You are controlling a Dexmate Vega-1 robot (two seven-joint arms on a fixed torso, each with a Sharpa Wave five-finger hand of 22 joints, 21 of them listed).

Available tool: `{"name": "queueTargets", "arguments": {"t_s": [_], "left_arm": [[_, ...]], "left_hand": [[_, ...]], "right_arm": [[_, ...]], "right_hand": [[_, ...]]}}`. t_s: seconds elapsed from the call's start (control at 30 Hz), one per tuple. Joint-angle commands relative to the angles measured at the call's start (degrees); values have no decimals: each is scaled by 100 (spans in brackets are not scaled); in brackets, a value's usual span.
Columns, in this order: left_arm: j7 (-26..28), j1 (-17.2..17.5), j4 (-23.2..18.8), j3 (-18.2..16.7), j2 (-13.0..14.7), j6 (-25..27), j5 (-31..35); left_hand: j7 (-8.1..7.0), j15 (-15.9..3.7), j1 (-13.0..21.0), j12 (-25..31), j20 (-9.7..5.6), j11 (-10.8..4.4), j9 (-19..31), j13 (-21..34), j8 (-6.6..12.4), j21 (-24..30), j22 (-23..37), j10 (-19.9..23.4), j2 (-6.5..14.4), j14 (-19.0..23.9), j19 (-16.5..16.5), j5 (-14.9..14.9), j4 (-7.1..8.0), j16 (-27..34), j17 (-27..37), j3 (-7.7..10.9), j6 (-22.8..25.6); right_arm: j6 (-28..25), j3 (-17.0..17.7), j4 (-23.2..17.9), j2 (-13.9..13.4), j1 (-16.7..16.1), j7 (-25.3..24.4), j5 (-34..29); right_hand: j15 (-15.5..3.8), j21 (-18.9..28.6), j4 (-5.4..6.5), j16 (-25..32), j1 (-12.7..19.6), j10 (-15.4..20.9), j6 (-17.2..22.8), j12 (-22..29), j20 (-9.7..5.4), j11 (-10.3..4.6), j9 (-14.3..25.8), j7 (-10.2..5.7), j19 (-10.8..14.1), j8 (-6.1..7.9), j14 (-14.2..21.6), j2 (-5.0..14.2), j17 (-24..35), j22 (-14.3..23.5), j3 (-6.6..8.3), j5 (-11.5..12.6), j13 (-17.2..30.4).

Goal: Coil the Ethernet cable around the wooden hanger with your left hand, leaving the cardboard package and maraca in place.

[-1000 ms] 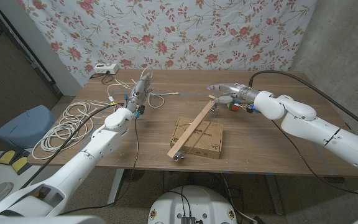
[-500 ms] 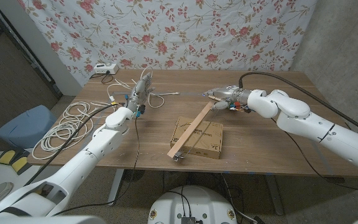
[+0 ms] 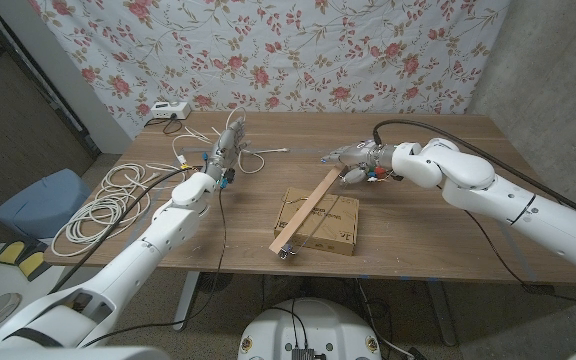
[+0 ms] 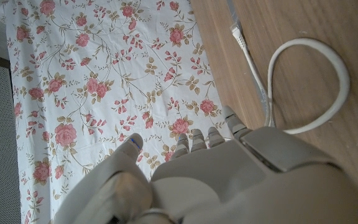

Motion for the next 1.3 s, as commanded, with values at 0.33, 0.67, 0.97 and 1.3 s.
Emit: {"name": "queueTargets", "arguments": {"t_s": [0.33, 0.67, 0.97, 1.3], "left_arm": [[-45, -143, 298, 23, -174, -66, -53], [92, -110, 157, 23, -150, 39, -27], [187, -115, 44, 49, -117, 163, 21], [210, -182, 14, 102, -116, 254, 79]], "left_hand": [[-22, 8, -67, 13, 27, 24, 19, 25, -13, -19, 30, 28, -21, 23, 20, 53, 28, 10, 31, -38, 10], [-41, 5, -82, 9, 40, 15, 20, 25, -20, -31, 31, 26, -21, 29, 27, 63, 35, 10, 31, -49, 7], [-59, 11, -91, 6, 50, 21, 20, 25, -29, -42, 31, 27, -18, 28, 32, 72, 39, 7, 30, -55, -5], [-100, 2, -97, 3, 54, 17, 21, 25, -33, -53, 31, 26, -10, 32, 37, 82, 41, 6, 29, -57, -13]], "right_arm": [[590, -216, 292, 167, -44, 56, -1193], [871, -189, 617, 195, -178, -637, -1205], [989, -5, 885, 144, -426, -1963, -1193], [778, 214, 1042, 172, -644, -3034, -1066]], "right_hand": [[11, -123, -143, 42, 875, -242, 266, 72, -55, -173, 20, -274, 28, 261, -185, 169, -9, 21, 583, 196, 19], [-568, -120, -104, 316, 2610, 978, 2336, 483, -308, -801, 96, -266, 788, 859, 754, 188, 22, 34, 1705, 577, 25], [-1008, 821, 174, 2439, 2810, 4336, 4880, 2100, -677, -431, 334, 206, 2331, 2106, 3891, 806, 1618, 194, -190, 63, 723], [-958, 1603, 532, 3974, 2511, 5334, 5374, 3913, -819, -453, 325, 443, 2648, 2143, 4986, 906, 3558, 461, -1170, 146, 2287]]}}
